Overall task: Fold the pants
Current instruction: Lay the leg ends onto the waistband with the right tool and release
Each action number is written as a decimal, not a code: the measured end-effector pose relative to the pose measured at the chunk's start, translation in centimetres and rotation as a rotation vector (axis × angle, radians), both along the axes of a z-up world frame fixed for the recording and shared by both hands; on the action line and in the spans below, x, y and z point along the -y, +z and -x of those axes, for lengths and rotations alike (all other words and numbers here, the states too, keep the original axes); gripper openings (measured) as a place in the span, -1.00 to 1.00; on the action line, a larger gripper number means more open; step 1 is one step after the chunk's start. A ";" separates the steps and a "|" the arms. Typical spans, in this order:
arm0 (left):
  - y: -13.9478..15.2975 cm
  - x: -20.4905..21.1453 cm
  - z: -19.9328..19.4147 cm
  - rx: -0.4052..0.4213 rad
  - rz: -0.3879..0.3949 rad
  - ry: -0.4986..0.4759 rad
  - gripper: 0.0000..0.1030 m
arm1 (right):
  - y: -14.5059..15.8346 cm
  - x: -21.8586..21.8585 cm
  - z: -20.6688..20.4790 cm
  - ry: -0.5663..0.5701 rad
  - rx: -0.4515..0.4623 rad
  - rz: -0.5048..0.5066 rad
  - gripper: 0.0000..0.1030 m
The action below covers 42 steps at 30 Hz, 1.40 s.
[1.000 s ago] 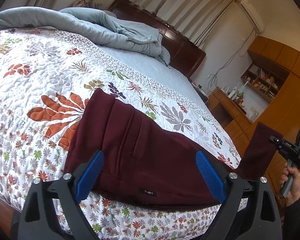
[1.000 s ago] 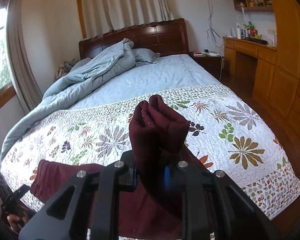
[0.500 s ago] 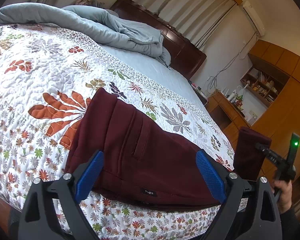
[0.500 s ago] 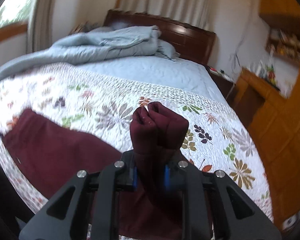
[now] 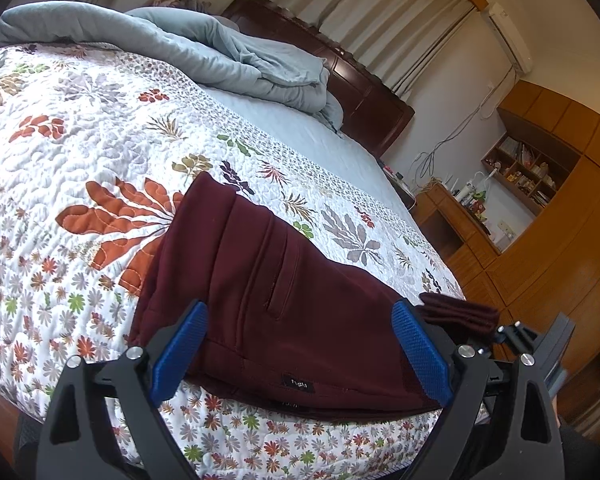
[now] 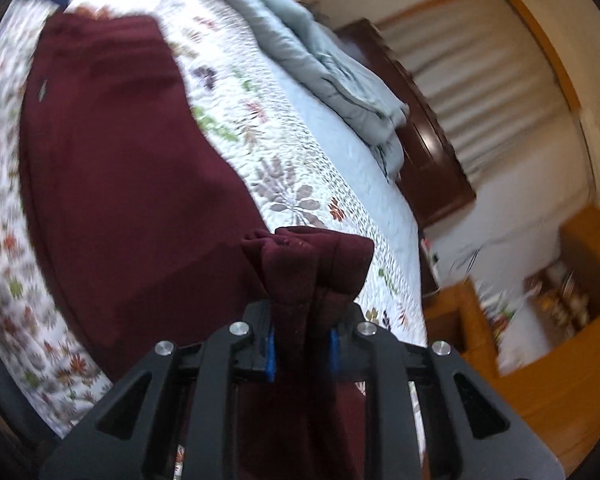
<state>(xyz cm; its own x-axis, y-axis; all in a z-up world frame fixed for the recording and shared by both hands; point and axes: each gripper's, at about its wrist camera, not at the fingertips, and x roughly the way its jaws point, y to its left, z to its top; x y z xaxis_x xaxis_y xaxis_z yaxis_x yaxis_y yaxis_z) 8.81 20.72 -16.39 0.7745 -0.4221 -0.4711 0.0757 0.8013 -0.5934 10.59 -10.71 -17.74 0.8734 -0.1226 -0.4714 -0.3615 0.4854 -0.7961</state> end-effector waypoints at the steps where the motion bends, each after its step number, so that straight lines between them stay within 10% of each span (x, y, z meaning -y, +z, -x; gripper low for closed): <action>1: 0.0 0.0 0.0 -0.001 0.001 -0.001 0.82 | -0.6 -0.2 0.1 0.011 0.002 0.025 -0.66; 21: -0.5 0.4 -0.5 -0.021 -0.006 -0.003 0.82 | -7.5 -1.5 1.7 0.102 -0.043 0.214 -0.58; 26: -0.5 0.4 -0.8 -0.023 -0.011 -0.005 0.82 | -7.7 -1.5 2.4 0.112 -0.033 0.232 -0.03; 31: -0.5 0.5 -0.8 -0.024 -0.013 -0.005 0.82 | -5.5 -1.6 3.1 0.127 -0.023 0.196 0.09; 37: -0.1 0.8 -0.6 -0.020 -0.044 0.001 0.82 | -1.8 -1.7 5.6 0.147 -0.102 0.038 0.21; 42: 2.3 4.0 0.4 -0.002 -0.065 -0.051 0.82 | 5.7 5.2 4.6 -0.032 -0.248 -0.376 0.19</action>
